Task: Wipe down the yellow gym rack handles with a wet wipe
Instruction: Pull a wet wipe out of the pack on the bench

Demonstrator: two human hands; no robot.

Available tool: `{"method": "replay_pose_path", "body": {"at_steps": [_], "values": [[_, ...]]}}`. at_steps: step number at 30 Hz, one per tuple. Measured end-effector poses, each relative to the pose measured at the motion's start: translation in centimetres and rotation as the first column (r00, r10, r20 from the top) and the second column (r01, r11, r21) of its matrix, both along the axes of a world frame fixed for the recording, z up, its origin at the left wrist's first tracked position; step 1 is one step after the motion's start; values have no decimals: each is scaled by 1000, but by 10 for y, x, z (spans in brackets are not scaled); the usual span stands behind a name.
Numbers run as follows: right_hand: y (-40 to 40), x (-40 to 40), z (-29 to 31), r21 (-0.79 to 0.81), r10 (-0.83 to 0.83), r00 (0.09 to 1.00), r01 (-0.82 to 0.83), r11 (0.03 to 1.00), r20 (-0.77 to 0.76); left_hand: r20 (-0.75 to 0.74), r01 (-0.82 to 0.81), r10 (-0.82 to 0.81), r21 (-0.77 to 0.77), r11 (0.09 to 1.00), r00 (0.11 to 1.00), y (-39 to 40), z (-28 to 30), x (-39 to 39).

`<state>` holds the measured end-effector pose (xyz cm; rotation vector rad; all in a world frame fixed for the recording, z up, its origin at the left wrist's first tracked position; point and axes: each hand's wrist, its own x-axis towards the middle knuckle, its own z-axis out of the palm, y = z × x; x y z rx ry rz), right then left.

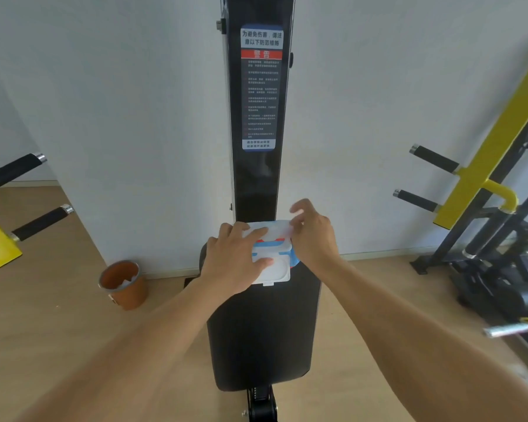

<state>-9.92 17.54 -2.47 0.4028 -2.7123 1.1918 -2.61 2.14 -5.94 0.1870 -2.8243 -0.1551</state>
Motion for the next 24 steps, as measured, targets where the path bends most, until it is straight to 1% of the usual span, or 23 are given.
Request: {"method": "replay_pose_path", "body": {"at_steps": [1, 2, 3, 4, 5, 6, 8, 11, 12, 15, 17, 18, 21, 24], "values": [[1, -1, 1, 118, 82, 995, -74, 990, -63, 2, -9, 9, 18, 1000, 1000, -1, 0, -1], [3, -1, 3, 300, 169, 979, -128, 945, -117, 6, -18, 18, 41, 999, 1000, -2, 1, -2], [3, -1, 6, 473, 259, 954, -161, 866, -150, 11, -24, 23, 58, 998, 1000, -3, 1, -3], [4, -1, 9, 588, 332, 930, -183, 788, -156, 13, -26, 25, 80, 996, 1000, -4, 3, -4], [5, -1, 11, 642, 375, 915, -201, 740, -146, 11, -25, 24, 112, 993, 1000, -5, 4, -5], [5, 0, 12, 660, 398, 907, -215, 720, -138, 10, -22, 21, 149, 989, 1000, -6, 6, -5], [5, 2, 12, 644, 402, 901, -212, 735, -161, 29, -18, 13, 186, 982, 999, -8, 9, -8], [-3, 5, 14, 554, 244, 960, -128, 823, -140, 61, -30, 19, 179, 983, 998, -10, 10, -11], [-6, 6, 14, 540, 203, 972, -107, 835, -121, 56, -29, 20, 173, 984, 998, -10, 9, -12], [-11, 5, 16, 506, 157, 985, -98, 857, -76, 20, -23, 20, 150, 988, 1000, -10, 6, -11], [-12, 4, 19, 483, 176, 984, -137, 865, -38, -7, -23, 24, 142, 990, 1000, -9, 4, -10], [-13, 4, 20, 510, 209, 977, -162, 845, -36, -15, -25, 28, 136, 990, 1000, -8, 4, -9], [-19, 4, 20, 658, 319, 946, -208, 724, -52, -24, -26, 29, 138, 990, 999, -7, 2, -6], [-22, -1, 16, 710, 390, 920, -288, 642, 20, -35, 10, -3, 207, 978, 999, -5, -1, -2]]}}
